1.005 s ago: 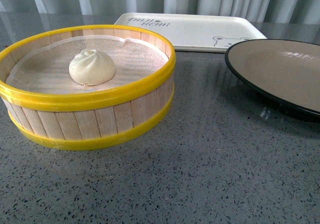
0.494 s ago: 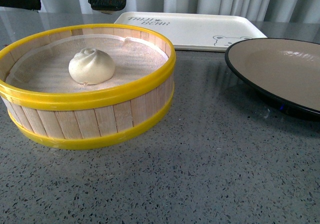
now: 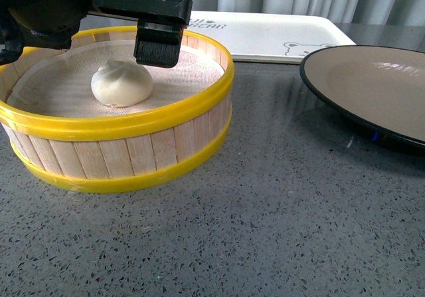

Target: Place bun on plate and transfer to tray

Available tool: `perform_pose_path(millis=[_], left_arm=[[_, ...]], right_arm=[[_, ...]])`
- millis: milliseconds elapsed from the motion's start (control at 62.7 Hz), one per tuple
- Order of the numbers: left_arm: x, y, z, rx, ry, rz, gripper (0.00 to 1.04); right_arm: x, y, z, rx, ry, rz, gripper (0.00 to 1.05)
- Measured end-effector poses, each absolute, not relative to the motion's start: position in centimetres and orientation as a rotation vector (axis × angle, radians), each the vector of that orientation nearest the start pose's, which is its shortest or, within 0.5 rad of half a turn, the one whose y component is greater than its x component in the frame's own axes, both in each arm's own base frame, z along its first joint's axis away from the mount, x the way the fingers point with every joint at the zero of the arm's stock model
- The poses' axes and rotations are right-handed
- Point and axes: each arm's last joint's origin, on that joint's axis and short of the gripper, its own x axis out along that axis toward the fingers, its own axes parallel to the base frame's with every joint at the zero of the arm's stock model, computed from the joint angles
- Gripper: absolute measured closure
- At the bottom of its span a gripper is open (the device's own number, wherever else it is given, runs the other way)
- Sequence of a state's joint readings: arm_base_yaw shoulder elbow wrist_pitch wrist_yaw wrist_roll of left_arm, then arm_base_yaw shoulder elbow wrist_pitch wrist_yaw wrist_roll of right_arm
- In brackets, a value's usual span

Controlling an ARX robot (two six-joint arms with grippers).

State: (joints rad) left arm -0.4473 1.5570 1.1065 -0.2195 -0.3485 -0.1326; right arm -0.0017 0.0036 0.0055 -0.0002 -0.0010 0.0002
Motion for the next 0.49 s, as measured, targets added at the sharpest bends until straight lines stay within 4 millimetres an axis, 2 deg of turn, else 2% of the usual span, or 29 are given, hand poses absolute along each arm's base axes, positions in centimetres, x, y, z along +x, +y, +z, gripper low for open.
perform_pose_path(millis=[447, 494], left_arm=[[30.55, -14.07, 24.76, 0.15, 0.653, -0.069, 0.07], [30.51, -14.14, 24.7, 0.155, 0.655, -0.072, 0.1]], right_arm=[[9.76, -0.01, 16.51, 0.0, -0.002, -0.001, 0.09], [9.76, -0.01, 16.51, 0.0, -0.002, -0.001, 0.09]])
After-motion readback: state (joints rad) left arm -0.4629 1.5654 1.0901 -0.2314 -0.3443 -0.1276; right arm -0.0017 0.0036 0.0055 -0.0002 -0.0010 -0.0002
